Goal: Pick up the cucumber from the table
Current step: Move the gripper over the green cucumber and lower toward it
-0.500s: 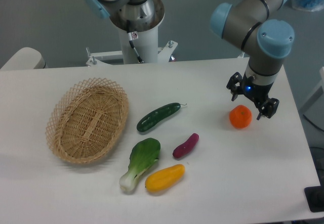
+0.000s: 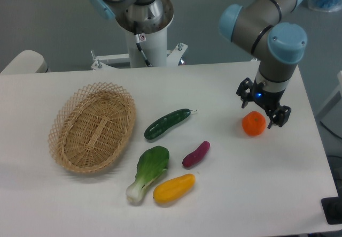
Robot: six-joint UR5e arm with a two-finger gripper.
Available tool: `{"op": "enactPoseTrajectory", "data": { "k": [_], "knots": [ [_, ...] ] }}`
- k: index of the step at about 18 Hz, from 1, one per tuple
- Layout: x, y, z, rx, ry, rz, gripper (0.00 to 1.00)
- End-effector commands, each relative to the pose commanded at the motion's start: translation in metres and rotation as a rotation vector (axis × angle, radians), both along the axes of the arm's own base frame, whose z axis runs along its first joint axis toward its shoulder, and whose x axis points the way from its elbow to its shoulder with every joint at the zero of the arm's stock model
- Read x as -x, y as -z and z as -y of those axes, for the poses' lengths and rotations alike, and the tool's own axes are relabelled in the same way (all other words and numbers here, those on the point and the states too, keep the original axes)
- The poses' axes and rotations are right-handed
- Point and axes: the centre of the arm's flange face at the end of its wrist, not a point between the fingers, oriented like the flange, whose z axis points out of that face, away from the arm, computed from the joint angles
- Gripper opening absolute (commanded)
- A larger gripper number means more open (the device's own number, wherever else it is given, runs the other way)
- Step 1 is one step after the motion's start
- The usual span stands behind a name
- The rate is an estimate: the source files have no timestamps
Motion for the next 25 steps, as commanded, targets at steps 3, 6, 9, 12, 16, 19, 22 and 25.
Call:
{"op": "enactPoseTrajectory", "data": {
  "k": [3, 6, 9, 12, 16, 19, 22, 25],
  "knots": [
    [-0.006, 0.007, 0.0, 0.001, 0.003, 0.011, 1.0],
    [-0.021, 0.021, 0.004, 0.004, -0.03, 0.048, 1.0],
    [-0.037, 0.027, -0.001, -0.009, -0.015, 0.071, 1.0],
    [-0.051, 0.031, -0.004, -0.046, -0.011, 0.109, 1.0],
    [-0.089, 0.045, -0.005, -0.036, 0.025, 0.149, 1.0],
    [-0.122, 0.053, -0.008, -0.009, 0.05, 0.171, 1.0],
    [-0.136, 0.059, -0.001, 0.024, 0.048, 0.176, 1.0],
    [-0.152, 0.063, -0.011, 0.036, 0.005, 0.187, 1.0]
  ]
}}
